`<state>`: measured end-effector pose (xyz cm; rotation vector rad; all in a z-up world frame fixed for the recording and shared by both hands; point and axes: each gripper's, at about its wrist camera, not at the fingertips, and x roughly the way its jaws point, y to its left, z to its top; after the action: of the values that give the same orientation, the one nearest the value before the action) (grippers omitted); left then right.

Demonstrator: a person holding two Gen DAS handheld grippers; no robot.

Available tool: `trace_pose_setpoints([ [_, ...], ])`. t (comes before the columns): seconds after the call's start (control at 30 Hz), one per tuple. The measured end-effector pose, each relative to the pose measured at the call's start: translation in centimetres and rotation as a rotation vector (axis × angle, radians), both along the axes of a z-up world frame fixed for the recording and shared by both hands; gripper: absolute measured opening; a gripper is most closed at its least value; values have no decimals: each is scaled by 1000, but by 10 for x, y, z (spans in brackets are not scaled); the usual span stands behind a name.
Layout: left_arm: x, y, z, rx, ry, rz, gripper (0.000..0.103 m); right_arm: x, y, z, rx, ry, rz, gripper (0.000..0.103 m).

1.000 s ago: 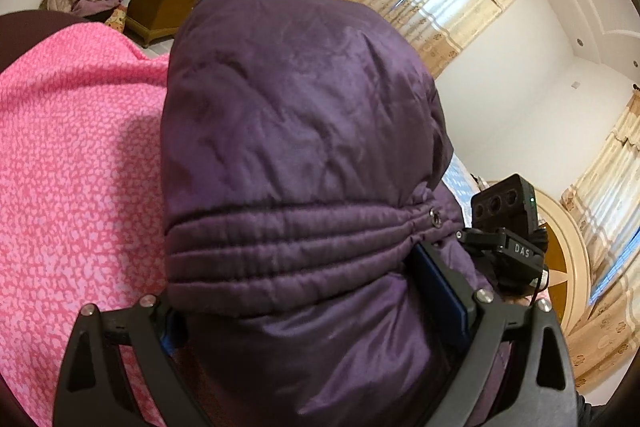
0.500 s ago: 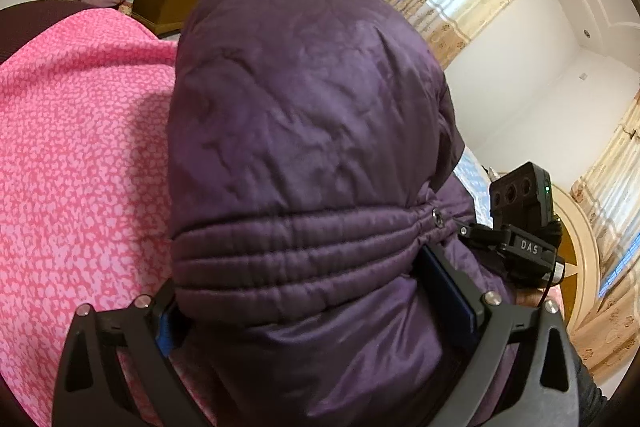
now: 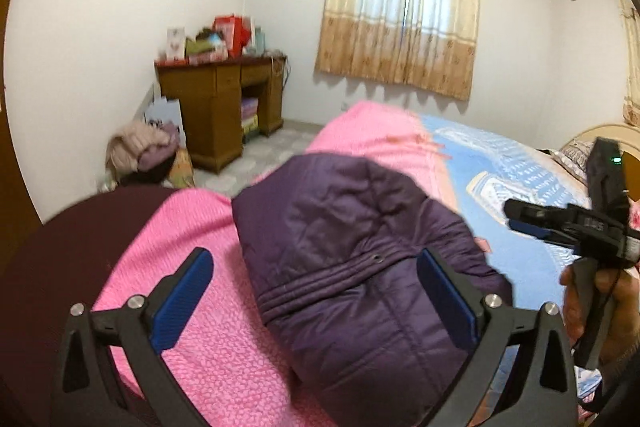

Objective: Fold large clothes
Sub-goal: 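Lower the folded jacket onto the pink sheet and open both grippers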

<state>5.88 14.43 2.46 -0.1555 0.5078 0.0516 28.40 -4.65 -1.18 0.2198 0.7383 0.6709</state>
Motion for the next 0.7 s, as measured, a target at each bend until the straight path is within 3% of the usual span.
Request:
trace_pose_setpoints([
  [0.1, -9, -3, 9, 4, -17, -4, 103, -31, -3, 19, -38, -86, -56, 86],
  [0.33, -11, -23, 21, 28, -55, -25, 103, -75, -12, 45, -83, -199, -35, 86],
  [0.7, -9, -27, 22, 10, -62, -40, 103, -85, -15, 48, -63, -190, -26, 87],
])
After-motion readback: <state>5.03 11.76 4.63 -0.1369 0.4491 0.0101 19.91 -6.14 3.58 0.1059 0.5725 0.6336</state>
